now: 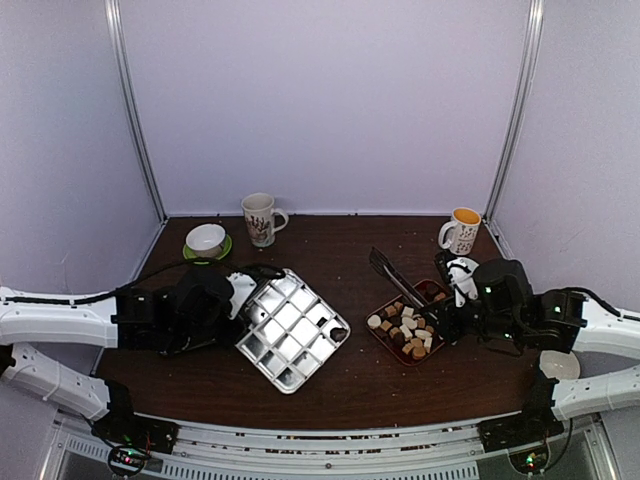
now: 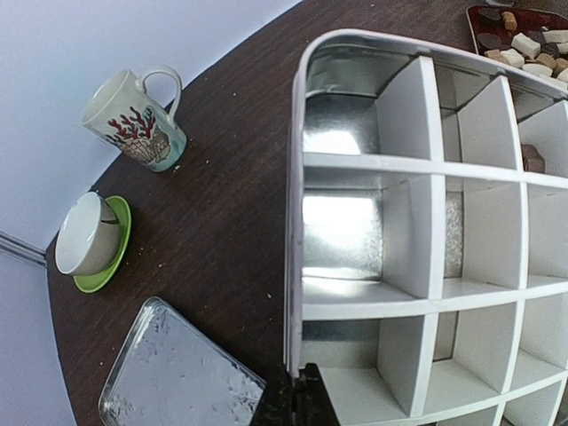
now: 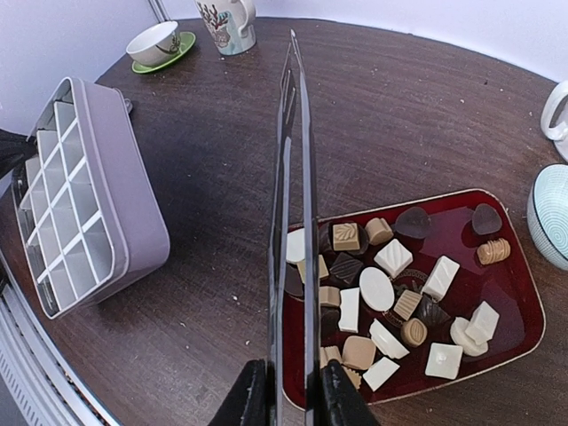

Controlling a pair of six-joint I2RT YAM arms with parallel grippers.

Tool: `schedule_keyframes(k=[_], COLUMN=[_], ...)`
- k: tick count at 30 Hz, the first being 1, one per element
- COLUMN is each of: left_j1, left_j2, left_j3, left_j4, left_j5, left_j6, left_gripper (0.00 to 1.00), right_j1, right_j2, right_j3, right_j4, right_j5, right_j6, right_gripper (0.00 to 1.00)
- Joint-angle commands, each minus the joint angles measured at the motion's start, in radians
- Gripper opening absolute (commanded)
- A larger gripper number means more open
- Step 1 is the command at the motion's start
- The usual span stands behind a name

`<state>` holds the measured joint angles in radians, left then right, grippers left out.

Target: Pack the chocolate

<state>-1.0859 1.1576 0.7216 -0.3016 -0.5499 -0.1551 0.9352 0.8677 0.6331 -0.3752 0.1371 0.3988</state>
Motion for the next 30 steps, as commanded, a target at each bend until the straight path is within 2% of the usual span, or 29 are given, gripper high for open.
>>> schedule_keyframes(k=[1,7,13,16,21,27,30], left_j1=[-0.002,0.075,0.192,0.199,0.199,0.198,0.198], left_j2=[0.014,0.051,0.193,0.263,0.344,0.342,0.331], left_j3=[0.020,0.020,0.112,0.165,0.196,0.164,0.153], left_j4=[0.078,0.062,-0.050,-0.091,-0.056,0.006,0.016], left_j5=[0.001,0.191,0.381,0.403,0.433,0.408,0.392], left_j6=[-0.058,-0.246,-0.483,-0.566,-0.648,-0.698,-0.702], left_gripper=[0.00,0.00,0.00,0.00,0.00,0.00,0.05], right_j1=[-0.005,-0.008,-0.017,-0.019,-0.024,-0.028,-0.032], right_j2=[-0.027,-0.050,-0.063,-0.067,-0.061,-0.065,-0.069], right_j3=[0.033,0.034,0.044,0.047,0.061,0.065,0.056], right_j4=[-0.021,-0.058,-0.111,-0.135,-0.187,-0.245,-0.246], right_j5=[0.003,0.002,0.015,0.020,0.006,-0.013,-0.019], right_j6=[-0.002,0.006,0.026,0.041,0.070,0.097,0.105], right_gripper=[0.22,0.22,0.22,0.21,0.21,0.22,0.23])
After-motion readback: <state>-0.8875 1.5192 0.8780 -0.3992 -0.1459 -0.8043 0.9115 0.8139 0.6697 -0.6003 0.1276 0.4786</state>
